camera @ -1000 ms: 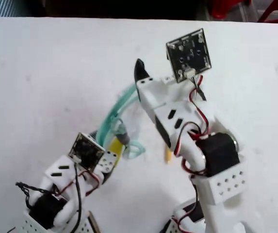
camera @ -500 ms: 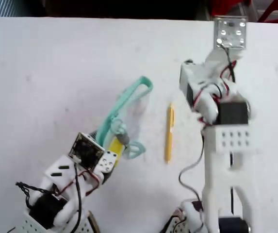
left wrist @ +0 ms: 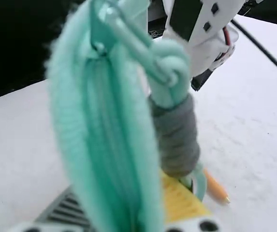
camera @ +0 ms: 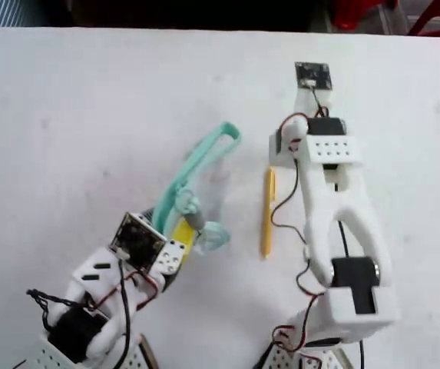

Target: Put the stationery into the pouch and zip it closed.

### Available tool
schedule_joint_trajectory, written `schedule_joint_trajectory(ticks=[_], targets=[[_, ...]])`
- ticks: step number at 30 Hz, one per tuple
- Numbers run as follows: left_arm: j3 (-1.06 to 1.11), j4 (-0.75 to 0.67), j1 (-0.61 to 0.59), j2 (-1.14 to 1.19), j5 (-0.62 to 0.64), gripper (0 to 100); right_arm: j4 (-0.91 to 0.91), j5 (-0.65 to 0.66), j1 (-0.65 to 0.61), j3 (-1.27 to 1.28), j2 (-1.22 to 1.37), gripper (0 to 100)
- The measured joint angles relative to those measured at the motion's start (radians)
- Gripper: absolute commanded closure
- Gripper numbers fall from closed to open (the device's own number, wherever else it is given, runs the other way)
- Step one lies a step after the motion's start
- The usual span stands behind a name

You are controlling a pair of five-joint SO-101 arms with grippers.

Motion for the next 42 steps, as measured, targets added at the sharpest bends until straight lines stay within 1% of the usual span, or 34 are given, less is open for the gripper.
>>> schedule_joint_trajectory(ticks=[5, 8, 13, 18, 26, 28, 32, 35, 38, 42], targets=[[0.002, -0.003, 0.0, 0.0, 0.0, 98, -0.046, 0.0, 0.0, 0.0, 0.13, 78.3], [0.002, -0.003, 0.0, 0.0, 0.0, 98, -0.066, -0.003, -0.006, 0.0, 0.147, 78.3], [0.002, -0.003, 0.0, 0.0, -0.002, 98, -0.071, -0.006, -0.055, 0.005, 0.15, 78.3], [0.002, -0.003, 0.0, -0.002, -0.002, 98, -0.089, -0.061, -0.094, 0.018, 0.15, 78.3], [0.002, -0.003, 0.0, -0.002, -0.002, 98, -0.164, -0.069, -0.089, 0.043, 0.232, 78.4], [0.002, -0.003, 0.0, -0.002, -0.002, 98, -0.173, -0.069, -0.089, 0.041, 0.253, 82.2], [0.002, -0.003, 0.0, -0.002, -0.002, 98, -0.175, -0.071, -0.077, 0.034, 0.267, 99.1], [0.002, -0.003, 0.0, -0.002, -0.002, 98, -0.175, -0.071, -0.069, 0.032, 0.269, 95.0], [0.002, -0.003, 0.0, -0.002, -0.002, 98, -0.175, -0.071, -0.069, 0.032, 0.273, 98.7], [0.002, -0.003, 0.0, -0.002, -0.002, 98, -0.176, -0.029, -0.06, 0.032, 0.273, 98.3]])
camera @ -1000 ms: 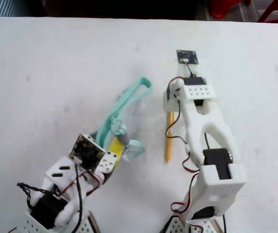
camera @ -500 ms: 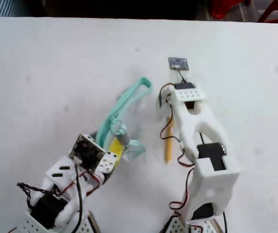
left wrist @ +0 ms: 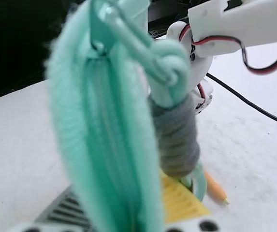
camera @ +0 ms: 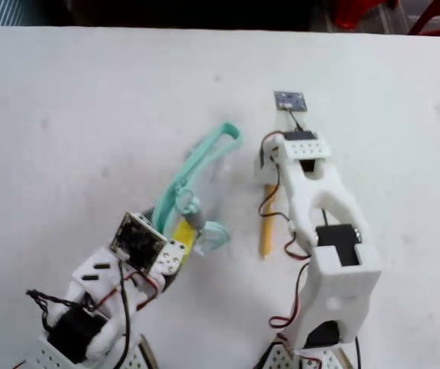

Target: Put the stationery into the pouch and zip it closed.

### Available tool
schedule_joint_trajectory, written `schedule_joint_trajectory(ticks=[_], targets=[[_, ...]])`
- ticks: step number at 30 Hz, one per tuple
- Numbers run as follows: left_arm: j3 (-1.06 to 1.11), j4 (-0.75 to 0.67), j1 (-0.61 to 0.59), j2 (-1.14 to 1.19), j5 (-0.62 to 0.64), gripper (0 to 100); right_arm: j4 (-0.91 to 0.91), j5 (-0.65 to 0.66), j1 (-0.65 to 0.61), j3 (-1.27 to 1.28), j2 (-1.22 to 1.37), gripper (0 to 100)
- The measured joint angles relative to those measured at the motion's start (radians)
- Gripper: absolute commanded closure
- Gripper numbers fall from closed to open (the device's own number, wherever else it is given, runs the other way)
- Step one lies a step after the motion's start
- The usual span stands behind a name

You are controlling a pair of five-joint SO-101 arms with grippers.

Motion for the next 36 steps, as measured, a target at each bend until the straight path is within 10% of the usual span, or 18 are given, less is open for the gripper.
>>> schedule_joint_trajectory(ticks=[36], targets=[[0.0, 0.0, 0.0, 0.0, 0.0, 98, 0.014, 0.008, 0.048, -0.008, 0.002, 98.2]])
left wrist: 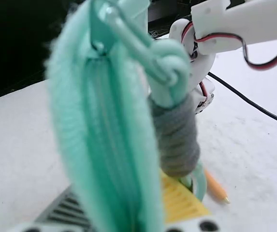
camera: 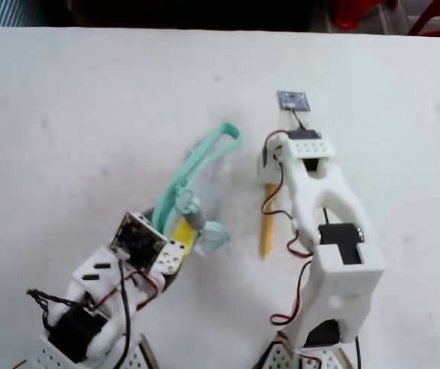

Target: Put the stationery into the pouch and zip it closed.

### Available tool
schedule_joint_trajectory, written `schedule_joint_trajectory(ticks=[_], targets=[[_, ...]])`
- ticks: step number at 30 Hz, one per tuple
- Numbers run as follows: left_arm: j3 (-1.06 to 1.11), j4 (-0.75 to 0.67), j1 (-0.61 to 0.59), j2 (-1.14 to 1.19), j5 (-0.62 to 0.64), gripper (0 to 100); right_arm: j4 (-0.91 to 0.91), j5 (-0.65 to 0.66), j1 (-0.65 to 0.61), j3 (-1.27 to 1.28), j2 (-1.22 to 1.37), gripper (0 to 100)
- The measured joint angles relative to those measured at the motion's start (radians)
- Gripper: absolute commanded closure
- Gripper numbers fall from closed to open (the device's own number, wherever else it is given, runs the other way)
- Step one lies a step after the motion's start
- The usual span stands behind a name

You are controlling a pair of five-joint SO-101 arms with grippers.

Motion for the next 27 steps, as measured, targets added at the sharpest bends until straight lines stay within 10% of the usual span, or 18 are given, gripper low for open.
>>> schedule_joint_trajectory(ticks=[27], targets=[[0.0, 0.0, -0.052, 0.0, 0.068, 97, -0.015, 0.0, 0.002, 0.023, -0.012, 98.2]])
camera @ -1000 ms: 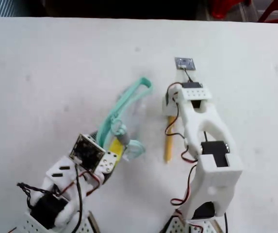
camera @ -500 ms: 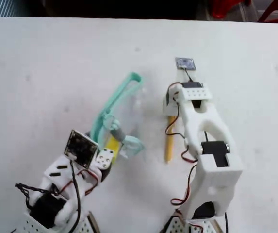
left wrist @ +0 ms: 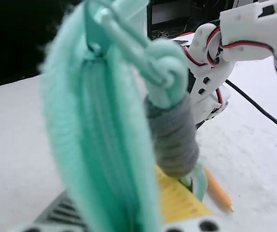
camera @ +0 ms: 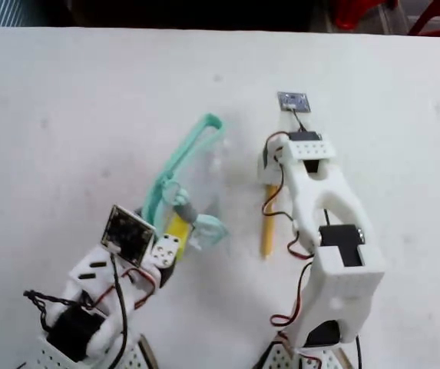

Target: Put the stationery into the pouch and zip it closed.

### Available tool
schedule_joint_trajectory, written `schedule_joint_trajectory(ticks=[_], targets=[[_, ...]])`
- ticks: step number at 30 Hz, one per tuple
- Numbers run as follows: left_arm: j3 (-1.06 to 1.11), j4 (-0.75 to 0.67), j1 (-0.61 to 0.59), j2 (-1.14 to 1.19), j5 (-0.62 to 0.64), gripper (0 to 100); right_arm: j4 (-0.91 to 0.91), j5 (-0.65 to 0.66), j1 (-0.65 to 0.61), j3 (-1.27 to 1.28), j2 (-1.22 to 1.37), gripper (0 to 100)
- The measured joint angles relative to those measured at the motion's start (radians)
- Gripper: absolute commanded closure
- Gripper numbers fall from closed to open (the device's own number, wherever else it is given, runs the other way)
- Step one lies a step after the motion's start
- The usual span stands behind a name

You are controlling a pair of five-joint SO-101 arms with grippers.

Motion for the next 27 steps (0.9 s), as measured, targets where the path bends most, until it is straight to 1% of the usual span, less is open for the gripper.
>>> schedule_joint_trajectory(ticks=[6, 12, 15, 18, 22, 24, 27], targets=[[0.0, 0.0, 0.0, 0.0, 0.0, 97, 0.011, 0.0, 0.005, 0.026, -0.054, 98.2], [0.011, -0.009, 0.0, 0.0, 0.0, 97, -0.025, 0.0, 0.014, 0.167, -0.226, 98.1], [0.011, -0.009, 0.0, 0.0, 0.0, 97, -0.115, 0.0, 0.0, 0.302, -0.364, 98.1], [0.011, -0.009, 0.0, 0.0, 0.0, 97, -0.25, 0.006, -0.025, 0.474, -0.528, 98.2], [0.011, -0.009, 0.0, 0.0, 0.0, 97, -0.43, 0.11, -0.051, 0.7, -0.743, 98.2], [0.011, -0.009, 0.0, 0.0, 0.0, 97, -0.479, 0.137, -0.06, 0.776, -0.83, 98.2], [0.011, -0.009, 0.0, 0.0, 0.0, 97, -0.502, 0.15, -0.061, 0.825, -0.91, 98.2]])
